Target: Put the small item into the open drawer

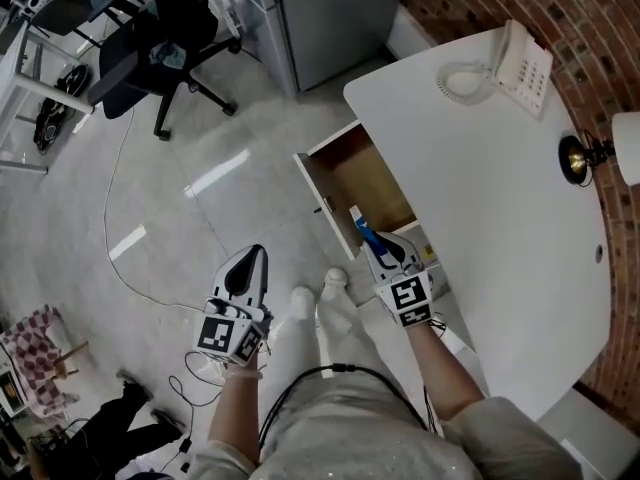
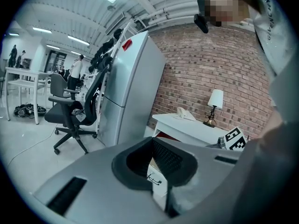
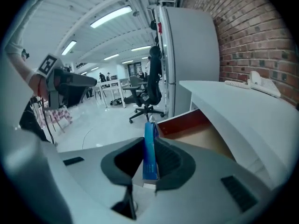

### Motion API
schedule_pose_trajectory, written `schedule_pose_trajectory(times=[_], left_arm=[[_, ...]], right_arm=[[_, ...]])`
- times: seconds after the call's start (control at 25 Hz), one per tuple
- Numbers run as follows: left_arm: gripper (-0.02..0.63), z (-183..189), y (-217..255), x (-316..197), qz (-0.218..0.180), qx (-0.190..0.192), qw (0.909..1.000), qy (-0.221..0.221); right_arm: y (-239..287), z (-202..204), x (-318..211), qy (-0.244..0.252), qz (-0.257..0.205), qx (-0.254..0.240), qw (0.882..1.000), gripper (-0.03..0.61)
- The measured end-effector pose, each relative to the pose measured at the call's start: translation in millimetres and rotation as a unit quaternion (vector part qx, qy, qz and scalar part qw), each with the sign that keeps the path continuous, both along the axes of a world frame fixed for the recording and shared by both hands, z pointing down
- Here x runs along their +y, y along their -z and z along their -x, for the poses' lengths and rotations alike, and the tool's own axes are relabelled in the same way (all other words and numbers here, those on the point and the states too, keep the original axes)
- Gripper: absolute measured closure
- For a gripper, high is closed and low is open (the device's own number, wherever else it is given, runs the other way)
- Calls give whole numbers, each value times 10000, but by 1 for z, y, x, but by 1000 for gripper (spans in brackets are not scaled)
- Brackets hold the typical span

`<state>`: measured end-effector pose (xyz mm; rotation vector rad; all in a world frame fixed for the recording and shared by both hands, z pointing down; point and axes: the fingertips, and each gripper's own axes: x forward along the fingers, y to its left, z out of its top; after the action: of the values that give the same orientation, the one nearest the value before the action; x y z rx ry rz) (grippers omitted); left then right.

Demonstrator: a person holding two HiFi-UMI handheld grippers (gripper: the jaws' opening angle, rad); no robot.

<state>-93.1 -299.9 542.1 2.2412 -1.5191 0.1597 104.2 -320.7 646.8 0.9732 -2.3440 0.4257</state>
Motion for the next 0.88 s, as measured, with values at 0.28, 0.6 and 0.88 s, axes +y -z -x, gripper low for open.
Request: schedule_pose_trajectory(times=[0.28, 0.6, 0.88], left_arm=[[609, 4, -31, -14, 249, 108, 9996, -1], [609, -5, -51, -38, 201, 197, 9995, -172], [609, -6, -60, -36, 305, 268, 9990, -187]], right_arm=[[-48, 9, -9, 382, 186, 689, 9967, 506], [-80, 11, -8, 481, 460, 1135, 9913, 505], [-95, 14, -9, 392, 603, 1300, 9889, 505]])
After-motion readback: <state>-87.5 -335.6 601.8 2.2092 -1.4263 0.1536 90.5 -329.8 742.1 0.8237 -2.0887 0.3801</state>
